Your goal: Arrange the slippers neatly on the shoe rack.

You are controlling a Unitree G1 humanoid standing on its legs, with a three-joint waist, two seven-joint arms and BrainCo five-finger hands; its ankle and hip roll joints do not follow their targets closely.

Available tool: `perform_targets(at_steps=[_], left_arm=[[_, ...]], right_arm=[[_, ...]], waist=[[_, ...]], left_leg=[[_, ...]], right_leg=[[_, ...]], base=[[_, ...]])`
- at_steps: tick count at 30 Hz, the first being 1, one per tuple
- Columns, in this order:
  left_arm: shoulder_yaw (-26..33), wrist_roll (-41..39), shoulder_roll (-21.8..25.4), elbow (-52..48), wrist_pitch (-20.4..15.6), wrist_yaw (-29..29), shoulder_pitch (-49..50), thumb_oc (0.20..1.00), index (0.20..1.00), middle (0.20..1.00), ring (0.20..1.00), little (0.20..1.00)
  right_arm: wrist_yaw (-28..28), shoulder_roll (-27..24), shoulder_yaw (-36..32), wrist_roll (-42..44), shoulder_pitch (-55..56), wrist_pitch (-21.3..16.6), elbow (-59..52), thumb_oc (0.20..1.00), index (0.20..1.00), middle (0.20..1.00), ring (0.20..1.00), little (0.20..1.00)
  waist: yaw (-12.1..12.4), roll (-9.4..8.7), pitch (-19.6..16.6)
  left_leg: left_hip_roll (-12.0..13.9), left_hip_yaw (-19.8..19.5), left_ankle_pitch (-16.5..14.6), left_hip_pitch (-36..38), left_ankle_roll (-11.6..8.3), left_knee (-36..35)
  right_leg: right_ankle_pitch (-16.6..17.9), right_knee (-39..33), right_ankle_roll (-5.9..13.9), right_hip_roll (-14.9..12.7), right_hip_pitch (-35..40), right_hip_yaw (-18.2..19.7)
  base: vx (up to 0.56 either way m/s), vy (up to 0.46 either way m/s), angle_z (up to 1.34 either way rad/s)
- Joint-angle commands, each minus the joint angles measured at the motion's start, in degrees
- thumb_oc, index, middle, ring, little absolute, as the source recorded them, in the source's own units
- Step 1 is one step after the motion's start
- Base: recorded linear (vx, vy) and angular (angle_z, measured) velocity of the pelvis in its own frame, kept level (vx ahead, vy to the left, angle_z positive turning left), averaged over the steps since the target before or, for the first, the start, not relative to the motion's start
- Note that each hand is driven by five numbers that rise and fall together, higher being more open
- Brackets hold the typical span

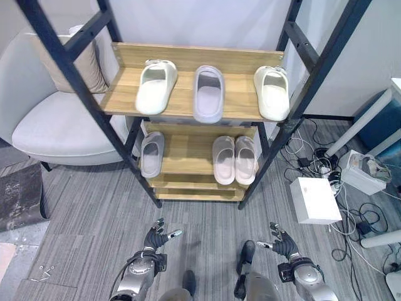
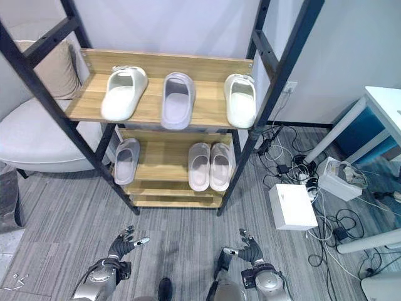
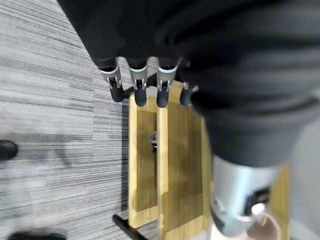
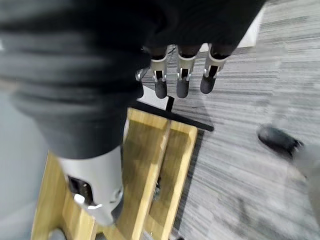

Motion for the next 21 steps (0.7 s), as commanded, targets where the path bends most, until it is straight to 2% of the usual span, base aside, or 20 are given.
perform_targets(at_steps=[1,3,5,6,8,9,10,11,12,14,17,21], left_arm=[[-1.28,0.21,0.47,-1.9,-2.65,0.06,-2.53,1.0,1.0,1.0,1.0,1.0],[-1.73,-0.75,0.4,-2.0,-3.0,0.02,-3.05,1.0,1.0,1.0,1.0,1.0],[-2.07,-0.99,0.48,-1.9,-3.16,0.12,-3.33,1.0,1.0,1.0,1.0,1.0],[-2.16,-0.99,0.52,-1.69,-2.99,0.1,-3.5,1.0,1.0,1.0,1.0,1.0],[-2.23,-0.81,0.49,-1.41,-2.7,0.12,-3.65,1.0,1.0,1.0,1.0,1.0],[-2.23,-0.81,0.49,-1.42,-2.69,0.12,-3.64,1.0,1.0,1.0,1.0,1.0],[-2.52,-0.02,0.44,-0.92,-2.43,0.15,-3.82,1.0,1.0,1.0,1.0,1.0],[-2.66,0.71,0.54,-0.89,-2.19,0.34,-3.95,1.0,1.0,1.0,1.0,1.0],[-2.78,1.07,0.76,-1.02,-1.94,0.38,-3.88,1.0,1.0,1.0,1.0,1.0],[-2.51,0.92,0.76,-0.72,-1.98,0.16,-3.6,1.0,1.0,1.0,1.0,1.0],[-2.62,1.15,0.66,0.02,-2.03,-0.3,-3.59,1.0,1.0,1.0,1.0,1.0],[-2.4,1.45,1.23,0.07,-2.08,-0.38,-3.53,1.0,1.0,1.0,1.0,1.0]], right_arm=[[-0.78,-2.54,-2.08,2.2,-2.02,-2.93,-2.03,1.0,1.0,1.0,1.0,1.0],[-0.74,-3.52,-1.66,2.7,-2.77,-3.25,-1.06,1.0,1.0,1.0,1.0,1.0],[-0.67,-4.05,-1.42,3.06,-3.15,-3.3,-1.05,1.0,1.0,1.0,1.0,1.0],[-0.74,-4.26,-1.35,3.31,-3.38,-3.18,-0.97,1.0,1.0,1.0,1.0,1.0],[-0.74,-4.3,-1.43,3.68,-3.17,-3.28,-1.09,1.0,1.0,1.0,1.0,1.0],[-0.74,-4.3,-1.43,3.69,-3.16,-3.29,-1.09,1.0,1.0,1.0,1.0,1.0],[-0.72,-4.08,-1.16,3.48,-2.89,-3.33,-1.05,1.0,1.0,1.0,1.0,1.0],[-0.61,-3.9,-0.7,3.36,-2.9,-3.38,-0.8,1.0,1.0,1.0,1.0,1.0],[-0.57,-3.97,-0.44,3.14,-2.88,-3.28,-0.88,1.0,1.0,1.0,1.0,1.0],[-0.19,-3.94,-0.34,2.85,-2.68,-3.09,-1.65,1.0,1.0,1.0,1.0,1.0],[0.24,-3.15,-0.21,2.62,-2.55,-2.89,-1.24,1.0,1.0,1.0,1.0,1.0],[1.08,-1.7,1.75,1.48,-2.78,-2.57,-1.83,1.0,1.0,1.0,1.0,1.0]], waist=[[1.08,-0.24,-0.78],[2.06,-0.61,0.38],[2.74,-1.0,1.13],[2.89,-1.23,1.34],[3.03,-1.71,1.17],[3.15,-1.73,1.26],[3.36,-1.37,0.84],[3.73,-0.56,0.87],[3.95,-0.25,0.88],[3.47,0.21,0.25],[3.13,0.51,-1.33],[4.01,-0.1,-2.02]], left_leg=[[-0.97,1.18,-4.8,-1.23,-3.25,14.04],[-1.33,0.79,-2.59,-5.33,-4.53,22.75],[-0.8,1.27,-1.38,-8.66,-4.92,26.21],[0.31,2.38,-1.21,-9.67,-4.66,25.42],[3.45,5.08,-2.2,-10.37,-4.16,19.56],[3.43,5.21,-2.11,-10.03,-4.17,19.23],[6.66,5.72,1.1,-10.55,-4.74,10.79],[9.21,4.61,6.11,-11.64,-5.85,5.74],[9.92,3.45,7.75,-11.81,-6.23,3.89],[9.75,3.87,7.67,-9.79,-6.56,1.45],[7.81,4.58,6.38,-8.17,-6.3,-0.5],[5.48,5.05,4.32,-6.61,-4.59,-0.5]], right_leg=[[-2.19,-1.03,-1.16,2.17,5.98,-1.87],[-3.53,-0.93,-2.46,2.19,7.9,-2.25],[-4.68,-1.63,-3.27,2.63,9.25,-2.99],[-5.12,-1.89,-3.39,2.71,9.7,-3.3],[-5.93,-2.49,-3.03,2.5,10.39,-4.42],[-5.96,-2.5,-3.02,2.49,10.52,-4.32],[-6.7,-2.71,-2.52,2.63,11.23,-5.12],[-7.54,-2.54,-2.39,3.01,11.58,-5.2],[-7.93,-2.49,-2.32,3.19,11.96,-5.25],[-7.92,-2.31,-2.12,3.04,12.39,-5.14],[-7.02,-1.66,-1.59,1.66,12.38,-5.69],[-5.85,-0.85,-0.08,-0.61,12.66,-5.05]], base=[[0.21,-0.133,0.31],[0.19,-0.13,0.22],[0.1,-0.074,0.07],[0.11,-0.044,0.06],[0.12,0.006,0.29],[0.16,0.071,0.57],[0.19,0.153,0.35],[0.24,0.197,0.26],[0.13,0.134,0.11],[0.12,0.183,-0.04],[0.11,0.248,-0.08],[0.06,0.223,0.24]])
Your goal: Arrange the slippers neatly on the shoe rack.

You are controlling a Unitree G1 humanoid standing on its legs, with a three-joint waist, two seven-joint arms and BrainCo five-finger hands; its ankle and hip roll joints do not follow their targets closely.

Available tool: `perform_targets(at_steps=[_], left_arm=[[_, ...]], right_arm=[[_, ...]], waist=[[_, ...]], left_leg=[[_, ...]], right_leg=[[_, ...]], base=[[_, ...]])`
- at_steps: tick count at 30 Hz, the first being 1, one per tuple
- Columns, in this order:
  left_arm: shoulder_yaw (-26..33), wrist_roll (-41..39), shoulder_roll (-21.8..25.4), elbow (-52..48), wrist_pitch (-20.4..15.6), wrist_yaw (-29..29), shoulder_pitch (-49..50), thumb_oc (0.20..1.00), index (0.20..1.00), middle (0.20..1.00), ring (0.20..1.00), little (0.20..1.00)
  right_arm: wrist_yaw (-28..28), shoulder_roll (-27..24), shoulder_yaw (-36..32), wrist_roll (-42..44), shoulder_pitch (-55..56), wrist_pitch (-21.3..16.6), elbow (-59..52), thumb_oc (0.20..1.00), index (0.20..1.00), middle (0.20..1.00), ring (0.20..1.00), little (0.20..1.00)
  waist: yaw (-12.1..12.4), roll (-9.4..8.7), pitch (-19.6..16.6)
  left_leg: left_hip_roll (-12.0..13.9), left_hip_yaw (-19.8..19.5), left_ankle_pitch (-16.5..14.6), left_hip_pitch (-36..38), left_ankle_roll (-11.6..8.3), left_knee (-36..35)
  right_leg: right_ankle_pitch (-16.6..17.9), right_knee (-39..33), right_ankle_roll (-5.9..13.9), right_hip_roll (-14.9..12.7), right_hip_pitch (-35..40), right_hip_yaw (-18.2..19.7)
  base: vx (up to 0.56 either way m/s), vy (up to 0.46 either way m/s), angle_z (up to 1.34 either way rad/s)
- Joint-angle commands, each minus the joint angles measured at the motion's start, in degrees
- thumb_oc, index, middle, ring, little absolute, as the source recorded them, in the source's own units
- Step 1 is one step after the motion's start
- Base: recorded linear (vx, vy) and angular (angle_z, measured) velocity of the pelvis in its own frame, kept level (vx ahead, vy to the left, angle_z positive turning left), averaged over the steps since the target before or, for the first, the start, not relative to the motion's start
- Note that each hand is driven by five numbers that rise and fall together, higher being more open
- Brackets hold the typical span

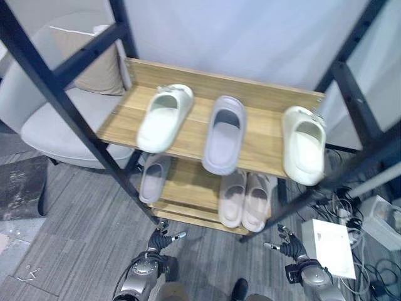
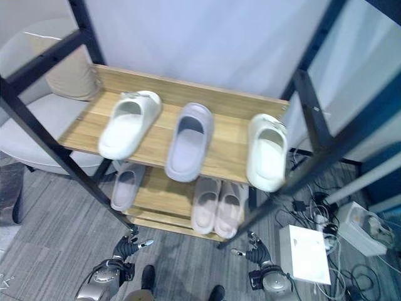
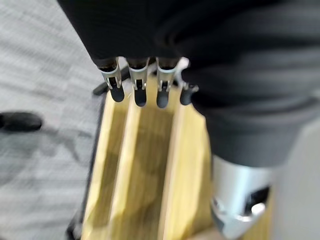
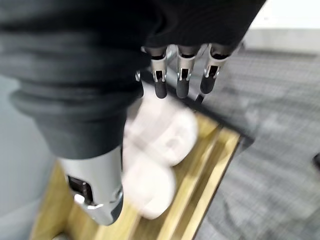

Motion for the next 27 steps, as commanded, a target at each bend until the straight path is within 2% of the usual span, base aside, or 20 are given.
perform_targets(at_steps=[1,4,5,6,7,8,10,11,14,15,16,17,20,24,26,27], left_arm=[[-0.62,1.4,-0.88,-0.01,-2.09,-0.21,-2.57,1.0,1.0,1.0,1.0,1.0],[-0.34,2.48,-0.48,0.01,-2.16,-0.21,-2.72,1.0,1.0,1.0,1.0,1.0],[0.48,3.55,-0.07,-0.02,-2.23,0.04,-3.01,1.0,1.0,1.0,1.0,1.0],[1.34,4.39,0.11,-0.13,-2.43,0.68,-3.23,1.0,1.0,1.0,1.0,1.0],[1.81,4.71,-0.1,0.65,-2.52,0.88,-3.37,1.0,1.0,1.0,1.0,1.0],[2.97,6.1,-0.69,2.83,-2.69,1.38,-3.59,1.0,1.0,1.0,1.0,1.0],[3.59,7.0,-0.62,3.14,-2.91,1.38,-3.02,1.0,1.0,1.0,1.0,1.0],[3.52,7.0,-0.69,3.13,-2.91,1.37,-2.96,1.0,1.0,1.0,1.0,1.0],[4.0,7.7,-0.47,2.82,-3.13,1.0,-1.99,1.0,1.0,1.0,1.0,1.0],[3.97,7.7,-0.54,2.81,-3.13,1.0,-1.97,1.0,1.0,1.0,1.0,1.0],[4.28,7.51,-0.26,2.36,-3.37,0.77,-1.0,1.0,1.0,1.0,1.0,1.0],[4.24,7.51,-0.33,2.34,-3.36,0.76,-0.98,1.0,1.0,1.0,1.0,1.0],[4.43,6.11,-0.59,1.05,-4.24,0.33,1.18,1.0,1.0,1.0,1.0,1.0],[3.42,4.3,-0.87,0.03,-4.49,-0.06,2.28,1.0,1.0,1.0,1.0,1.0],[2.86,3.35,-0.99,-0.58,-4.35,-0.19,2.74,1.0,1.0,1.0,1.0,1.0],[2.37,3.18,-0.86,-0.95,-4.08,-0.32,3.05,1.0,1.0,1.0,1.0,1.0]], right_arm=[[0.66,-2.02,1.72,-1.3,-2.67,-1.72,-3.12,1.0,1.0,1.0,1.0,1.0],[1.96,-3.42,5.66,-7.83,-3.16,-1.82,-11.17,1.0,1.0,1.0,1.0,1.0],[2.86,-6.32,7.9,-15.49,-2.97,-2.34,-21.08,1.0,1.0,1.0,1.0,1.0],[4.34,-8.34,7.74,-18.41,-0.37,-3.08,-30.47,1.0,1.0,1.0,1.0,1.0],[5.72,-9.6,7.35,-19.35,1.35,-3.67,-35.84,1.0,1.0,1.0,1.0,1.0],[9.75,-13.89,5.06,-19.67,6.84,-5.5,-50.46,1.0,1.0,1.0,1.0,1.0],[12.88,-17.9,2.47,-17.59,10.77,-7.37,-60.17,1.0,1.0,1.0,1.0,1.0],[13.02,-18.0,2.29,-17.48,11.02,-7.26,-60.44,1.0,1.0,1.0,1.0,1.0],[14.61,-23.41,-1.99,-13.49,12.32,-8.81,-68.74,1.0,1.0,1.0,1.0,1.0],[14.7,-23.5,-2.16,-13.38,12.51,-8.7,-68.97,1.0,1.0,1.0,1.0,1.0],[15.1,-26.59,-5.52,-8.72,12.11,-9.65,-72.09,1.0,1.0,1.0,1.0,1.0],[15.17,-26.69,-5.71,-8.59,12.3,-9.57,-72.28,1.0,1.0,1.0,1.0,1.0],[10.7,-30.91,-12.61,-8.87,6.4,-11.05,-73.77,1.0,1.0,1.0,1.0,1.0],[5.94,-29.32,-14.71,-11.31,-3.58,-10.28,-69.63,1.0,1.0,1.0,1.0,1.0],[2.97,-26.04,-13.47,-13.53,-10.38,-9.08,-66.61,1.0,1.0,1.0,1.0,1.0],[0.11,-24.53,-12.47,-17.31,-15.81,-7.67,-63.74,1.0,1.0,1.0,1.0,1.0]], waist=[[2.04,0.81,-0.5],[2.55,0.36,-0.36],[2.7,-0.06,0.13],[2.36,-0.45,0.23],[2.02,-0.78,0.39],[1.19,-1.54,0.28],[0.35,-2.15,-0.2],[0.4,-2.09,-0.27],[-0.37,-2.65,-1.26],[-0.34,-2.57,-1.29],[-0.76,-2.9,-2.02],[-0.73,-2.82,-2.04],[-1.02,-2.58,-3.46],[-0.36,-2.02,-4.13],[0.59,-1.67,-4.14],[1.44,-1.55,-4.18]], left_leg=[[2.28,1.75,-4.42,3.46,-0.79,-0.39],[0.99,1.9,-5.26,3.83,0.26,-0.39],[0.68,1.9,-5.69,4.05,0.54,-0.39],[0.33,1.94,-5.75,3.82,0.88,-0.39],[0.17,2.09,-5.86,3.84,1.0,-0.39],[-0.04,2.17,-6.27,3.96,1.26,-0.39],[-0.06,2.37,-6.58,4.21,1.31,-0.39],[-0.06,2.38,-6.59,4.2,1.31,-0.39],[-0.07,2.56,-6.88,4.56,1.19,-0.39],[-0.06,2.56,-6.89,4.55,1.19,-0.39],[-0.14,2.68,-7.01,4.75,1.16,-0.39],[-0.14,2.68,-7.01,4.75,1.16,-0.39],[-0.22,2.96,-7.35,5.44,1.36,-0.39],[-0.45,2.84,-7.59,5.84,1.65,-0.39],[-0.73,2.49,-7.77,6.04,1.96,-0.39],[-0.9,2.25,-7.84,6.13,2.14,-0.39]], right_leg=[[-2.43,2.02,2.22,-0.01,-1.11,1.21],[-2.04,3.05,2.89,-1.03,-1.49,2.03],[-1.95,3.67,3.21,-1.35,-1.79,2.58],[-1.62,4.11,3.44,-1.64,-2.44,3.04],[-1.47,4.25,3.6,-1.63,-2.61,3.31],[-1.24,4.56,3.94,-1.7,-3.0,3.83],[-1.12,4.73,4.2,-1.68,-3.15,4.26],[-1.13,4.74,4.21,-1.68,-3.16,4.27],[-0.88,4.39,4.37,-1.52,-3.11,4.72],[-0.87,4.37,4.38,-1.51,-3.1,4.71],[-0.7,4.08,4.44,-1.45,-3.05,4.99],[-0.69,4.06,4.45,-1.45,-3.04,4.99],[-0.53,3.39,4.56,-1.42,-2.69,5.5],[-0.51,3.41,4.65,-1.74,-2.09,5.16],[-0.56,3.71,4.63,-2.05,-1.65,4.59],[-0.56,3.85,4.6,-2.31,-1.36,4.27]], base=[[0.02,0.164,0.08],[0.01,0.179,-0.04],[-0.03,0.151,-0.14],[-0.04,0.126,-0.16],[-0.04,0.112,-0.2],[-0.02,0.069,-0.18],[-0.01,0.05,-0.09],[-0.01,0.029,-0.2],[-0.01,0.016,-0.17],[0.0,0.02,-0.09],[0.0,0.016,-0.09],[0.0,0.038,-0.08],[0.0,0.038,-0.09],[0.0,0.029,-0.04],[0.02,0.03,0.07],[0.0,0.0,0.0]])
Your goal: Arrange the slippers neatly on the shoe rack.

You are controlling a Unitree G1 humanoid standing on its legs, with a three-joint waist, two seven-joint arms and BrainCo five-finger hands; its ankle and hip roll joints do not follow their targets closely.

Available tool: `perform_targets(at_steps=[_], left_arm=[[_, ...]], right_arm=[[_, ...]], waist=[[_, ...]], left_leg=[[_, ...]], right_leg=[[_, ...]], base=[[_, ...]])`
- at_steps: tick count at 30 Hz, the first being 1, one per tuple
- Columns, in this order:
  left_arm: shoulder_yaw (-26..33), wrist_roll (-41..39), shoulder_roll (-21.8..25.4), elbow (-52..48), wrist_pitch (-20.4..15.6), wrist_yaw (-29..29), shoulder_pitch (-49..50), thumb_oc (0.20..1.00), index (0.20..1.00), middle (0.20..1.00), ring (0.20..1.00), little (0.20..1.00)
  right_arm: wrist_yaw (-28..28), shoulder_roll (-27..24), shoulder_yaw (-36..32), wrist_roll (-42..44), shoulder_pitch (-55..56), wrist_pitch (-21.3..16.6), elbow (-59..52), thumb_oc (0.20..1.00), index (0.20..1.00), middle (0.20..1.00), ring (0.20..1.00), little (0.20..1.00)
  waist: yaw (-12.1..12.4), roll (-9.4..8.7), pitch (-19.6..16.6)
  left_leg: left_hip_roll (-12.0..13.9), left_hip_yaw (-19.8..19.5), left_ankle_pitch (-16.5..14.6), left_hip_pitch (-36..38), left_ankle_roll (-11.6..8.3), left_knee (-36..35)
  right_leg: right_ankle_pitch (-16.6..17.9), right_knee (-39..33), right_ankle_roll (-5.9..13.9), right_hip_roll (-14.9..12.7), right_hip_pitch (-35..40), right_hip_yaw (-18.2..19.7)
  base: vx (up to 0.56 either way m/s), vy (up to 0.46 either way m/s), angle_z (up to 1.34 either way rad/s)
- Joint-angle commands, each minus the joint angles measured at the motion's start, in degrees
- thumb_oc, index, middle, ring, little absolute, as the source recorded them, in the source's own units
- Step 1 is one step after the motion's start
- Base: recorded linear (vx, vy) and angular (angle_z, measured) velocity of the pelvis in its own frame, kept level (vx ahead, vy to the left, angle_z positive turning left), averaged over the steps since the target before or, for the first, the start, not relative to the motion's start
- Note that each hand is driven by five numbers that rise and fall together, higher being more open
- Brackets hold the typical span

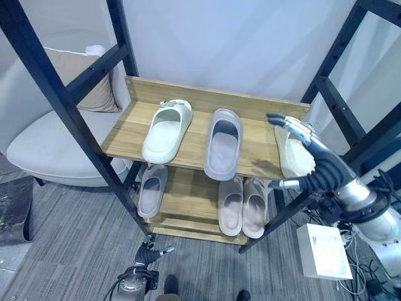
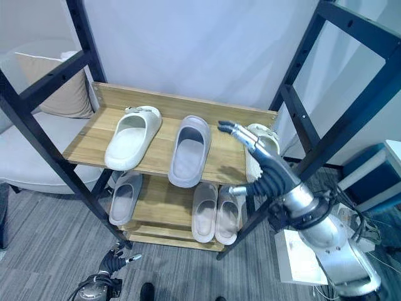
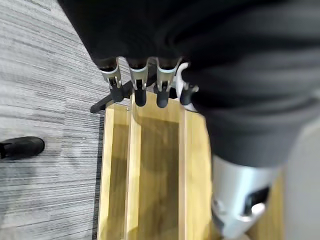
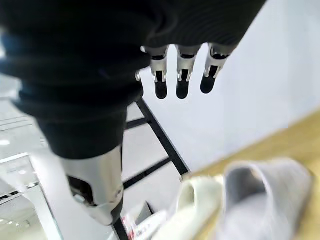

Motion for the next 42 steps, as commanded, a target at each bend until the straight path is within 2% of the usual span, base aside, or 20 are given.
perform_targets(at_steps=[1,5,13,17,27,31,32,33,34,38,42], left_arm=[[-1.22,-1.13,0.08,-1.78,-2.14,-0.32,-2.91,1.0,1.0,1.0,1.0,1.0],[-2.05,-1.03,0.61,-1.7,-1.63,-0.63,-2.85,1.0,1.0,1.0,1.0,1.0],[-2.78,-1.95,0.91,-0.91,-1.39,-0.75,-3.31,1.0,1.0,1.0,1.0,1.0],[-2.8,-1.99,0.73,-0.34,-1.44,-0.91,-3.36,1.0,1.0,1.0,1.0,1.0],[-3.62,-1.59,0.53,0.53,-1.72,-1.13,-3.58,1.0,1.0,1.0,1.0,1.0],[-4.72,-1.32,0.53,0.75,-2.17,-0.65,-4.66,1.0,1.0,1.0,1.0,1.0],[-4.68,-1.33,0.51,0.74,-2.15,-0.64,-4.7,1.0,1.0,1.0,1.0,1.0],[-5.1,-1.65,0.66,0.08,-2.51,-0.66,-4.86,1.0,1.0,1.0,1.0,1.0],[-5.33,-1.74,0.64,0.08,-2.71,-0.61,-4.86,1.0,1.0,1.0,1.0,1.0],[-6.15,-2.12,0.72,0.2,-2.89,-0.5,-5.2,1.0,1.0,1.0,1.0,1.0],[-6.17,-2.57,0.57,0.38,-2.89,-0.28,-5.27,1.0,1.0,1.0,1.0,1.0]], right_arm=[[-7.9,1.94,1.37,-5.28,-6.34,0.81,3.1,1.0,1.0,1.0,1.0,1.0],[-12.18,4.04,4.57,-13.03,-14.15,4.72,12.91,1.0,1.0,1.0,1.0,1.0],[-16.83,6.96,8.56,-19.97,-21.64,9.85,28.31,1.0,1.0,1.0,1.0,1.0],[-17.38,7.89,8.01,-21.94,-20.51,11.02,31.72,1.0,1.0,1.0,1.0,1.0],[-16.9,9.34,10.82,-22.99,-19.96,11.7,38.22,1.0,1.0,1.0,1.0,1.0],[-18.15,8.49,13.14,-25.75,-23.76,13.28,45.71,1.0,1.0,1.0,1.0,1.0],[-18.21,8.5,13.22,-25.73,-23.92,13.24,45.87,0.834,0.834,0.834,0.834,0.834],[-19.27,7.84,14.24,-26.61,-25.58,13.8,49.71,0.429,0.429,0.429,0.429,0.429],[-19.75,7.79,14.39,-26.3,-26.34,14.22,51.82,0.2,0.2,0.2,0.2,0.2],[-21.64,8.17,15.76,-24.67,-29.35,14.75,59.76,0.2,0.2,0.2,0.2,0.2],[-22.09,8.39,15.92,-23.6,-29.76,14.59,58.56,0.2,0.2,0.2,0.2,0.2]], waist=[[3.07,1.03,-0.57],[5.24,1.06,-0.25],[8.76,0.66,1.5],[9.89,0.62,1.92],[10.77,0.67,2.27],[11.44,0.48,2.45],[11.39,0.49,2.49],[11.61,0.52,2.49],[11.75,0.52,2.41],[12.22,0.85,2.32],[11.97,1.2,2.23]], left_leg=[[0.44,-1.91,-6.52,4.1,0.82,-0.35],[0.08,-2.85,-6.53,4.13,1.11,-0.34],[-0.46,-4.32,-6.54,3.68,1.53,-0.17],[-0.9,-5.18,-6.48,3.03,1.69,-0.09],[-1.46,-5.6,-6.49,2.35,1.83,-0.13],[-1.74,-6.08,-6.39,1.79,1.75,-0.2],[-1.75,-6.08,-6.39,1.78,1.75,-0.19],[-1.86,-6.27,-6.39,1.72,1.76,-0.16],[-1.93,-6.35,-6.41,1.73,1.76,-0.17],[-2.06,-6.65,-6.35,1.65,1.71,-0.15],[-2.05,-6.61,-6.31,1.8,1.63,-0.13]], right_leg=[[-0.81,3.42,2.05,-0.62,-0.41,-0.8],[-1.01,3.88,1.91,-0.75,0.02,-1.54],[-1.13,4.63,1.85,-1.06,0.24,-2.9],[-1.32,4.44,1.88,-1.12,0.5,-3.8],[-0.85,3.79,2.13,-1.43,0.82,-4.86],[-0.7,3.73,2.2,-1.56,0.75,-5.19],[-0.7,3.73,2.21,-1.57,0.74,-5.2],[-0.6,3.71,2.23,-1.66,0.87,-5.29],[-0.54,3.68,2.23,-1.71,0.93,-5.38],[-0.38,3.52,2.29,-1.87,1.15,-5.92],[-0.44,3.54,2.27,-1.85,1.22,-6.01]], base=[[0.03,0.024,0.09],[0.02,0.016,0.16],[0.03,0.012,0.09],[0.03,0.018,0.09],[0.01,0.016,0.07],[0.0,0.0,0.0],[0.0,0.0,0.0],[0.01,0.02,0.03],[0.02,0.024,0.05],[0.0,0.013,0.1],[0.0,0.004,0.04]])
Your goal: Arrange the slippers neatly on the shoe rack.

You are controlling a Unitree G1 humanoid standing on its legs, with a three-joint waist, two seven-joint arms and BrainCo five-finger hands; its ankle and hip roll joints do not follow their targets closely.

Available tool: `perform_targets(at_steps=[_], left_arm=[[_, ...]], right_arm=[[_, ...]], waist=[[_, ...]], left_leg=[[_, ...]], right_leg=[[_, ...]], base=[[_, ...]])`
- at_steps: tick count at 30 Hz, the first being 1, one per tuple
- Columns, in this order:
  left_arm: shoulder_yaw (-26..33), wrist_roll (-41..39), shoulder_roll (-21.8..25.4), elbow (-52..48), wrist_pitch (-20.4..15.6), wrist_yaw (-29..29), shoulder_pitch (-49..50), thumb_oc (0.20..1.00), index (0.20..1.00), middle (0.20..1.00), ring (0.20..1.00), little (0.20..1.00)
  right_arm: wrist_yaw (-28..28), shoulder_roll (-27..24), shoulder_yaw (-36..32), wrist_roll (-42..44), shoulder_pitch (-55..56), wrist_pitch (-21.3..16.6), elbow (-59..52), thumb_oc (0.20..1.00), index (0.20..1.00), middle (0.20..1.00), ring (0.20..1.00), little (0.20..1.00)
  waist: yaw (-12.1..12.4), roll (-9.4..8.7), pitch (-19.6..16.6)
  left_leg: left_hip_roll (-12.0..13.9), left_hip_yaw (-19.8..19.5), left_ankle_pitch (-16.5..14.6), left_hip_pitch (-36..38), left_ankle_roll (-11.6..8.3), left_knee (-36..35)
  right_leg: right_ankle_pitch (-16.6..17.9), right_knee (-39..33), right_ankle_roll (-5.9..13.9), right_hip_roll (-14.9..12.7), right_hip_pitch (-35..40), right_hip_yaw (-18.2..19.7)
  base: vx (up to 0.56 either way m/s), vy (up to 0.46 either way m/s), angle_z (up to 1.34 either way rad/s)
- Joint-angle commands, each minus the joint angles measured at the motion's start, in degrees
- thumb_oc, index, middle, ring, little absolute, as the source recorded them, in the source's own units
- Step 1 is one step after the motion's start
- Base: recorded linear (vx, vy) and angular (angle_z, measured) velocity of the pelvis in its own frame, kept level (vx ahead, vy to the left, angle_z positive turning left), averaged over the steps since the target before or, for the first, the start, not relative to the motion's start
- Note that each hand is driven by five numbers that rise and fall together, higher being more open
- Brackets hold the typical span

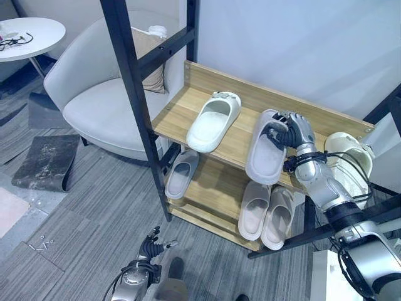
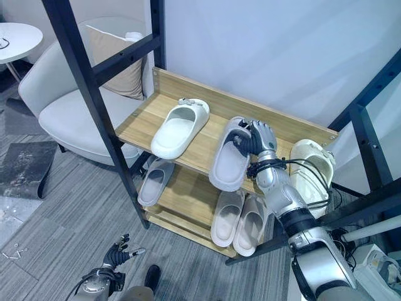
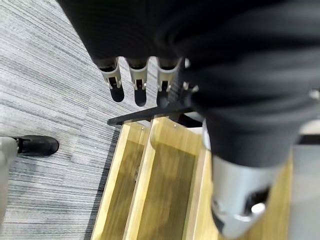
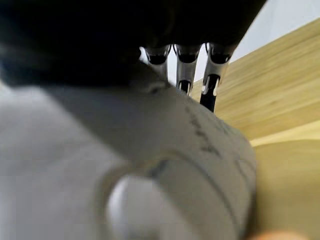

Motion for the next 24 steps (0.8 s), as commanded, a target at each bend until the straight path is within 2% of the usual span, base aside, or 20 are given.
perform_targets(at_steps=[1,6,7,10,11,12,13,14,15,16,17,20,24], left_arm=[[-2.83,-1.96,-0.64,1.04,-2.33,0.42,-2.97,1.0,1.0,1.0,1.0,1.0],[-0.81,-1.46,-1.45,1.56,-1.35,1.43,-2.46,1.0,1.0,1.0,1.0,1.0],[-0.95,-1.45,-1.38,1.55,-1.34,1.44,-2.47,1.0,1.0,1.0,1.0,1.0],[-0.7,-0.64,-2.48,1.88,-1.05,2.24,-2.02,1.0,1.0,1.0,1.0,1.0],[-0.77,-0.62,-2.42,1.87,-1.04,2.24,-2.02,1.0,1.0,1.0,1.0,1.0],[-0.94,-0.29,-2.57,1.7,-1.02,2.48,-1.79,1.0,1.0,1.0,1.0,1.0],[-1.62,-0.21,-2.55,1.2,-1.07,2.84,-1.23,1.0,1.0,1.0,1.0,1.0],[-1.63,-0.21,-2.52,1.19,-1.06,2.84,-1.21,1.0,1.0,1.0,1.0,1.0],[-2.17,0.08,-2.66,1.5,-0.67,3.17,-1.17,1.0,1.0,1.0,1.0,1.0],[-1.91,-0.32,-2.6,1.42,-0.55,3.33,-1.0,1.0,1.0,1.0,1.0,1.0],[-2.23,-0.37,-2.72,1.36,-0.5,3.25,-0.82,1.0,1.0,1.0,1.0,1.0],[-1.54,0.01,-3.49,3.31,-0.82,4.02,-1.59,1.0,1.0,1.0,1.0,1.0],[-1.64,-0.79,-3.99,4.0,-1.92,5.16,-2.75,1.0,1.0,1.0,1.0,1.0]], right_arm=[[-0.95,-3.87,0.01,1.15,-1.4,1.55,-1.29,0.2,0.2,0.2,0.2,0.2],[-4.37,-2.9,-11.29,2.64,4.86,-0.6,-24.33,0.2,0.2,0.2,0.2,0.2],[-4.14,-2.86,-11.63,2.55,5.29,-0.39,-24.87,0.2,0.2,0.2,0.2,0.2],[-7.05,0.78,-18.35,4.45,8.47,-5.55,-42.4,0.2,0.2,0.2,0.2,0.2],[-6.87,0.88,-18.57,4.42,8.76,-5.4,-42.82,0.2,0.2,0.2,0.2,0.2],[-7.39,2.6,-19.55,6.48,9.38,-7.63,-46.64,0.2,0.2,0.2,0.2,0.2],[-6.45,7.18,-18.22,14.62,9.71,-12.07,-51.78,0.2,0.2,0.2,0.2,0.2],[-6.42,7.21,-18.24,14.63,9.75,-12.04,-51.82,0.2,0.2,0.2,0.2,0.2],[-1.44,10.57,-12.42,24.94,9.19,-17.13,-56.69,0.2,0.2,0.2,0.2,0.2],[2.37,12.37,-8.54,30.94,9.8,-17.13,-58.62,0.2,0.2,0.2,0.2,0.2],[7.85,14.49,-1.31,38.35,9.93,-18.02,-61.23,0.2,0.2,0.2,0.2,0.2],[15.85,15.53,10.14,43.66,7.74,-15.21,-60.87,0.2,0.2,0.2,0.2,0.2],[20.43,18.44,19.62,38.51,2.4,-11.55,-54.54,0.2,0.2,0.2,0.2,0.2]], waist=[[2.38,2.44,-1.13],[0.4,3.47,-1.42],[0.45,3.33,-1.56],[-1.4,4.16,-1.86],[-1.39,4.05,-1.92],[-1.9,4.26,-2.14],[-2.39,4.65,-2.34],[-2.41,4.61,-2.4],[-2.73,4.9,-2.27],[-2.9,5.18,-2.2],[-2.71,5.27,-2.15],[-2.27,5.48,-2.14],[-0.19,5.45,-1.92]], left_leg=[[-0.81,-0.65,-6.6,4.19,1.51,-0.09],[-0.4,-0.09,-6.97,4.84,1.35,-0.04],[-0.53,-0.15,-6.62,4.61,1.44,-0.13],[-0.14,0.32,-6.9,5.02,1.29,-0.09],[-0.25,0.28,-6.56,4.85,1.37,-0.18],[-0.2,0.28,-6.47,4.81,1.4,-0.2],[-0.05,0.4,-6.37,4.92,1.33,-0.22],[-0.08,0.37,-6.33,4.86,1.35,-0.23],[0.03,0.7,-6.07,5.06,1.24,-0.2],[0.23,0.95,-6.21,5.36,1.11,-0.18],[0.3,1.0,-5.97,5.41,1.04,-0.23],[0.5,0.79,-5.46,5.1,0.78,-0.36],[0.79,-0.33,-5.13,4.72,0.39,-0.36]], right_leg=[[0.69,3.97,1.55,-1.43,-0.47,0.12],[-0.03,3.99,1.44,-1.28,-0.14,0.54],[0.19,3.92,1.41,-1.39,-0.32,0.46],[-0.58,4.04,1.21,-1.22,-0.13,1.14],[-0.34,3.97,1.17,-1.3,-0.28,1.09],[-0.44,4.01,1.1,-1.29,-0.4,1.21],[-0.7,4.01,0.89,-1.11,-0.42,1.5],[-0.67,3.99,0.89,-1.13,-0.47,1.48],[-0.77,4.04,0.62,-0.97,-0.54,1.88],[-0.96,4.14,0.56,-0.86,-0.45,2.13],[-0.93,4.14,0.39,-0.77,-0.51,2.2],[-1.04,4.23,0.03,-0.51,-0.71,2.1],[-1.45,4.44,-0.34,-0.24,-0.31,0.68]], base=[[0.0,0.0,0.0],[0.0,-0.008,0.01],[0.0,0.0,0.0],[0.0,-0.016,0.01],[0.0,0.0,0.0],[-0.03,-0.032,-0.09],[-0.01,-0.036,-0.06],[-0.04,-0.053,-0.06],[-0.03,-0.043,-0.1],[-0.05,-0.062,-0.22],[-0.05,-0.042,-0.26],[-0.05,-0.042,-0.05],[-0.02,-0.039,0.05]])
